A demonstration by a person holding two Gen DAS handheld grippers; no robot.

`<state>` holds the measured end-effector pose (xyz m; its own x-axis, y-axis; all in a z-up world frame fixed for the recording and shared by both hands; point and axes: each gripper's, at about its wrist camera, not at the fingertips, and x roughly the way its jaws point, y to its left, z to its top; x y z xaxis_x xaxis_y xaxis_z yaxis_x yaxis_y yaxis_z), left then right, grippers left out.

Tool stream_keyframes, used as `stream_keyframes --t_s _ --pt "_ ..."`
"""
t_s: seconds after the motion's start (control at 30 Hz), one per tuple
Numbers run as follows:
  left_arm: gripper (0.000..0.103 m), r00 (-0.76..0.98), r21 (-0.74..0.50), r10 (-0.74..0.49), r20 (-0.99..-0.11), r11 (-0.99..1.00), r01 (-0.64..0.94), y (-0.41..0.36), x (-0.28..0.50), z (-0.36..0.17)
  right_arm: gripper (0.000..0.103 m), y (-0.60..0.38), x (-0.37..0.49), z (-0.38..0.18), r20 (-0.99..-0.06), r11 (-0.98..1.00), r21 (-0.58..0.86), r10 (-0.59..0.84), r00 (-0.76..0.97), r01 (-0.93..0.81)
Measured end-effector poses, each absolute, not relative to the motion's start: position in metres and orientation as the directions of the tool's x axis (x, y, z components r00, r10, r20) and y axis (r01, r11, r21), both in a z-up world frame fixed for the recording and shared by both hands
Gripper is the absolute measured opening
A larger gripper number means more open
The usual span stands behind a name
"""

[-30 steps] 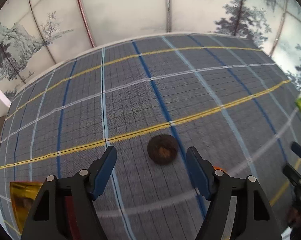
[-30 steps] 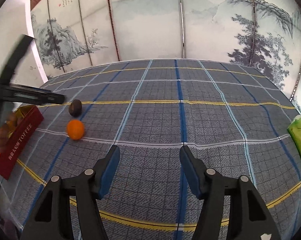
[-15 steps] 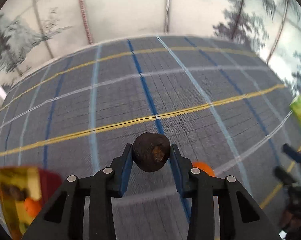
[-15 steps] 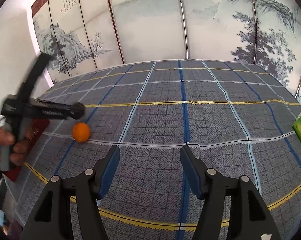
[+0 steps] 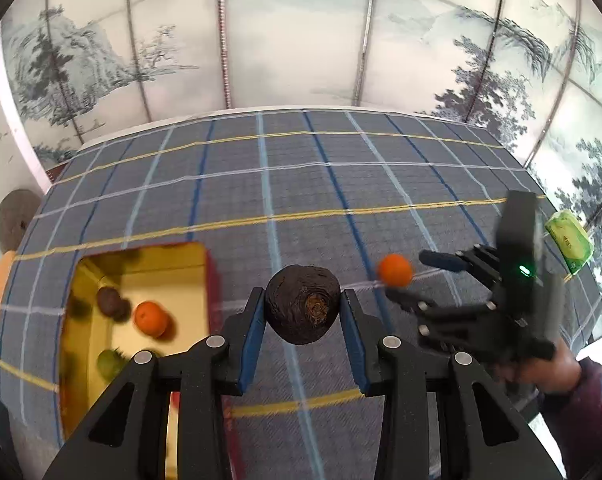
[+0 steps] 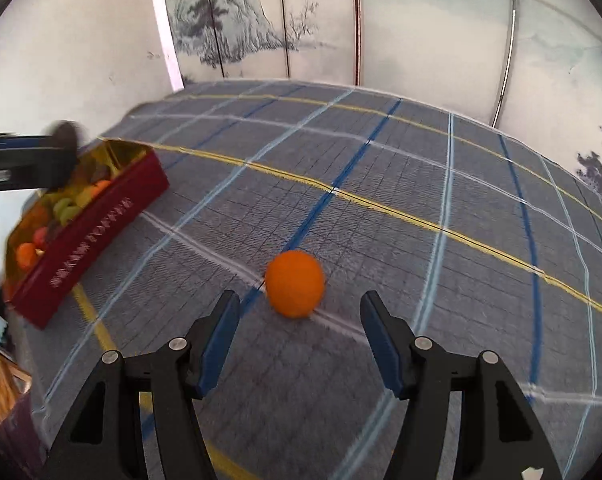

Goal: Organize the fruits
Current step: 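Lower the brown fruit into the tray with the left gripper while the right grasps the last orange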

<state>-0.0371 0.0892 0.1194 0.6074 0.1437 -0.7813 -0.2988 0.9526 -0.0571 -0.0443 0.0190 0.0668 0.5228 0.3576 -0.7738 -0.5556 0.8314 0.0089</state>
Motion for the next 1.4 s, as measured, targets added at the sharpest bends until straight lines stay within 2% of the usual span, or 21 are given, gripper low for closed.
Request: stream_keyframes --t_s 0.1,0.13,0.17,0.23,0.4,0.57,0.8,1.13,1.4 --pt "0.038 0.611 -0.062 0.155 -0.776 0.946 -0.319 0.096 -0.055 0.123 0.056 0.032 -0.034 0.056 -0.797 0.837 -0.013 0.321 0.512 -0.547" --pt "0.038 0.612 -0.061 0.164 -0.773 0.942 -0.329 0.098 -0.062 0.124 0.042 0.035 -0.032 0.053 -0.804 0.843 -0.034 0.296 0.515 -0.538" --pt "0.038 0.615 -0.061 0.174 -0.769 0.938 -0.342 0.1 -0.069 0.126 0.033 0.037 -0.03 0.052 -0.809 0.842 -0.034 0.293 0.509 -0.538" --pt "0.038 0.621 -0.071 0.189 -0.761 0.927 -0.369 0.107 -0.085 0.129 0.028 0.038 -0.03 0.051 -0.817 0.847 -0.029 0.286 0.501 -0.53" --pt "0.038 0.617 -0.082 0.245 -0.748 0.889 -0.451 0.132 -0.13 0.13 0.028 0.03 -0.055 0.062 -0.795 0.866 -0.014 0.293 0.532 -0.499" --pt "0.038 0.569 -0.035 0.317 -0.759 0.853 -0.521 0.156 -0.165 0.118 0.028 0.015 -0.078 0.064 -0.767 0.902 0.007 0.282 0.576 -0.432" --pt "0.038 0.554 -0.03 0.331 -0.764 0.839 -0.543 0.169 -0.186 0.1 0.028 0.011 -0.079 0.061 -0.748 0.927 -0.011 0.241 0.618 -0.374" --pt "0.038 0.551 -0.004 0.345 -0.76 0.845 -0.535 0.186 -0.165 0.087 0.028 0.011 -0.081 0.062 -0.744 0.929 -0.026 0.229 0.627 -0.37" --pt "0.039 0.537 0.069 0.397 -0.745 0.845 -0.53 0.2 -0.138 0.078 0.028 0.011 -0.081 0.062 -0.746 0.932 -0.045 0.208 0.633 -0.36"
